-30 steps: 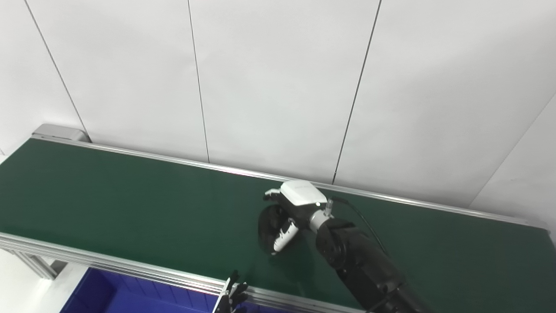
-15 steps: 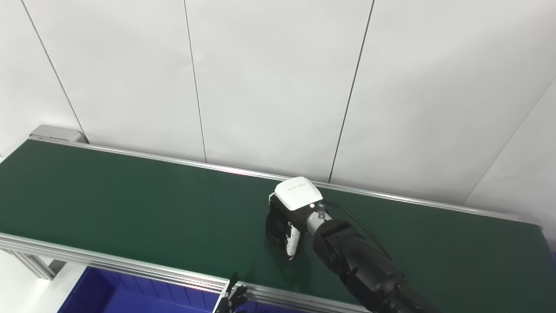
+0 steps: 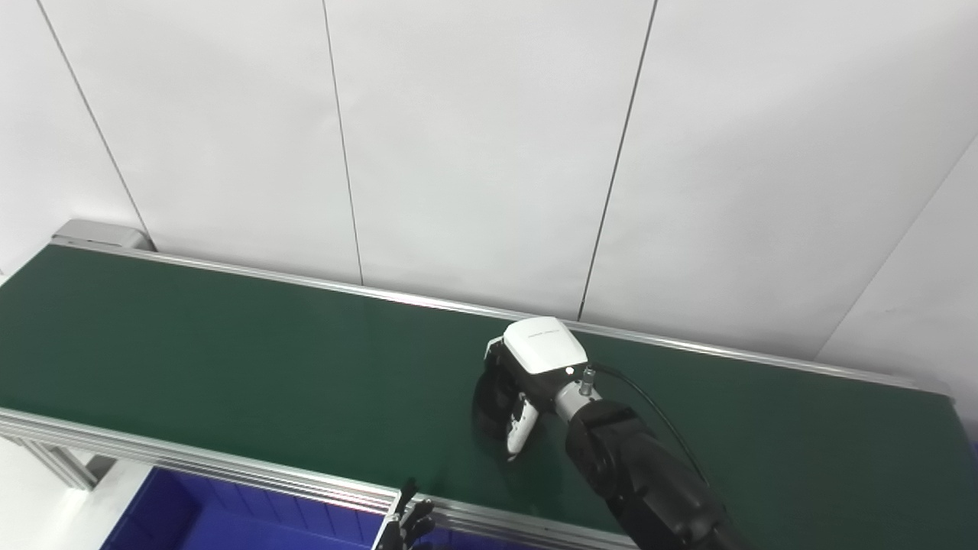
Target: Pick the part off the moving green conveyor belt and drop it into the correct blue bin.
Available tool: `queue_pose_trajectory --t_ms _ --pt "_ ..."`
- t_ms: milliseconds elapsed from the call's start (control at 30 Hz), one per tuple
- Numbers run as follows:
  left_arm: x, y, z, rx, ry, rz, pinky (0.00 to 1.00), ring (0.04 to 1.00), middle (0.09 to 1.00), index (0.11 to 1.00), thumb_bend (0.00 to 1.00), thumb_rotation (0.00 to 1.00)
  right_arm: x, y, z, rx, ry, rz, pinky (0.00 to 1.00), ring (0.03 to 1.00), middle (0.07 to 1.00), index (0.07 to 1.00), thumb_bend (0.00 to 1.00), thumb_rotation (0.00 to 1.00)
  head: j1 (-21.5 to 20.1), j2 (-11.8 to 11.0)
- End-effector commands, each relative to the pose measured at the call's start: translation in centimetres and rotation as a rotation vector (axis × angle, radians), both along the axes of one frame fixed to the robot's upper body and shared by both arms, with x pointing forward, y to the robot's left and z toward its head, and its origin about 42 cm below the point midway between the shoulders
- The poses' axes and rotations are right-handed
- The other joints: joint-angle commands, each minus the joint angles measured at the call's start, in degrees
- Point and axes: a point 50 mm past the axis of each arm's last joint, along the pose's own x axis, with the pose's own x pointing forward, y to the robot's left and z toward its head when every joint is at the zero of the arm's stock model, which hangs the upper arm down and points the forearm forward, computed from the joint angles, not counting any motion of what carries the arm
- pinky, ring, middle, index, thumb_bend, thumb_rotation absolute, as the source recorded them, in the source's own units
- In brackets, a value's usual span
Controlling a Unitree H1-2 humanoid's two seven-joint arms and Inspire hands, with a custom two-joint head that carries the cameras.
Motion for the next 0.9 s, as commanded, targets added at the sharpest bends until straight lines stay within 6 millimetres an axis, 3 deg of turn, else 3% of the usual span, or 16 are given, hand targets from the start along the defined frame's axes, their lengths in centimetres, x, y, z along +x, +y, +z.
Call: queue_pose_trajectory --t_ms 0,133,233,433,667,700,800,867 --pt "0.8 -5.2 3.2 -0.191 -0.076 -0.011 0.89 0.921 0.931 0.989 0.38 0.73 0.3 0.7 4.5 0.042 -0.078 0.073 0.34 0.399 0.487 0.547 0.51 0.00 -0.6 0.3" --pt "0.7 -4.2 3.5 -0.182 -0.093 -0.016 0.91 0.935 0.945 1.000 0.38 0.75 -0.7 -0.7 8.4 -0.003 -0.154 0.145 0.34 0.394 0.489 0.552 0.51 0.00 -3.9 1.8" --pt "0.7 -3.0 3.7 -0.158 -0.108 -0.023 0.89 0.929 0.958 1.000 0.40 0.78 -1.6 -3.0 11.2 -0.072 -0.229 0.188 0.31 0.388 0.482 0.552 0.51 0.00 -8.6 3.8" --pt "0.6 -1.0 4.3 -0.151 -0.097 -0.046 0.95 0.960 0.990 1.000 0.42 0.91 -4.4 -7.1 14.9 -0.155 -0.255 0.205 0.31 0.391 0.485 0.556 0.51 0.00 -15.0 6.4" --pt "0.6 1.0 5.3 -0.136 -0.072 -0.039 0.98 0.965 0.987 1.000 0.44 0.95 -9.2 -12.2 16.2 -0.216 -0.216 0.219 0.29 0.374 0.485 0.568 0.50 0.00 -21.2 9.4" --pt "0.7 1.3 5.5 -0.134 -0.068 -0.037 0.98 0.958 0.980 1.000 0.45 0.94 -9.8 -12.6 16.2 -0.219 -0.203 0.214 0.25 0.391 0.503 0.523 0.51 0.00 -22.0 9.8" --pt "1.0 2.2 6.3 -0.133 -0.054 -0.030 1.00 0.958 0.981 1.000 0.45 0.93 -13.1 -15.1 15.6 -0.216 -0.170 0.155 0.21 0.396 0.518 0.493 0.51 0.00 -25.3 11.0" --pt "1.3 2.8 6.6 -0.123 -0.050 -0.030 0.99 0.948 0.974 1.000 0.45 0.90 -15.2 -16.6 14.9 -0.189 -0.158 0.105 0.23 0.367 0.479 0.550 0.51 0.00 -26.9 11.4"
